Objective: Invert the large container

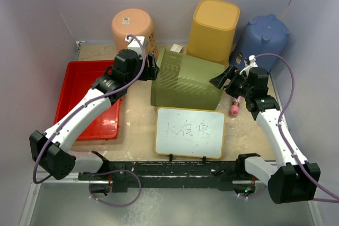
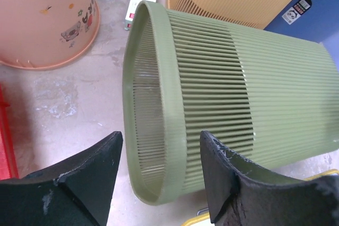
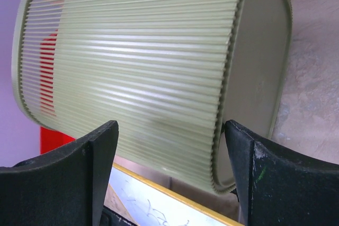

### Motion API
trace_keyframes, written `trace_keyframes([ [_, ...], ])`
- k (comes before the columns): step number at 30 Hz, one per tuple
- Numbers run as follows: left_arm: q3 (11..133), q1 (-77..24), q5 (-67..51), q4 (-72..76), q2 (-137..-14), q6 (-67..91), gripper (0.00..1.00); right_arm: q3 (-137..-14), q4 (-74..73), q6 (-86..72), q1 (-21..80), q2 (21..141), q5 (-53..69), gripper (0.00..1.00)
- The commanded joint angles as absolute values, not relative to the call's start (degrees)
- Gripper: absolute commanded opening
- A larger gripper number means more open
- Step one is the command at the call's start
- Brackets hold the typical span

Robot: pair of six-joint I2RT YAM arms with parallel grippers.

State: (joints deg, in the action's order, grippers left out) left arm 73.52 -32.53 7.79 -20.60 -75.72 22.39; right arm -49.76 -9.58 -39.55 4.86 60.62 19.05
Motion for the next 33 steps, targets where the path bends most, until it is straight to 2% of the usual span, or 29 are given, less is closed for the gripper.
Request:
trace_keyframes([
  [1,72.9,-32.4,10.2,-18.9,-76.2,21.0,0.57,-49.3,-6.9,-40.1,5.1,59.9,20.9,0.83],
  [13,70.1,-32.4,12.1,-17.9,-80.5,22.2,0.49,-51.3,-5.4,-39.8,5.1,58.8,27.3,0.81],
  [30,66.6,-32.4,11.4,-14.6,-82.5,22.2,0.48,-57.2,7.3,-47.2,5.2,56.7,39.5,0.79],
  [33,66.6,-32.3,12.1,-14.8,-82.7,22.2,0.48,-58.6,4.2,-44.8,5.2,56.8,36.4,0.81],
])
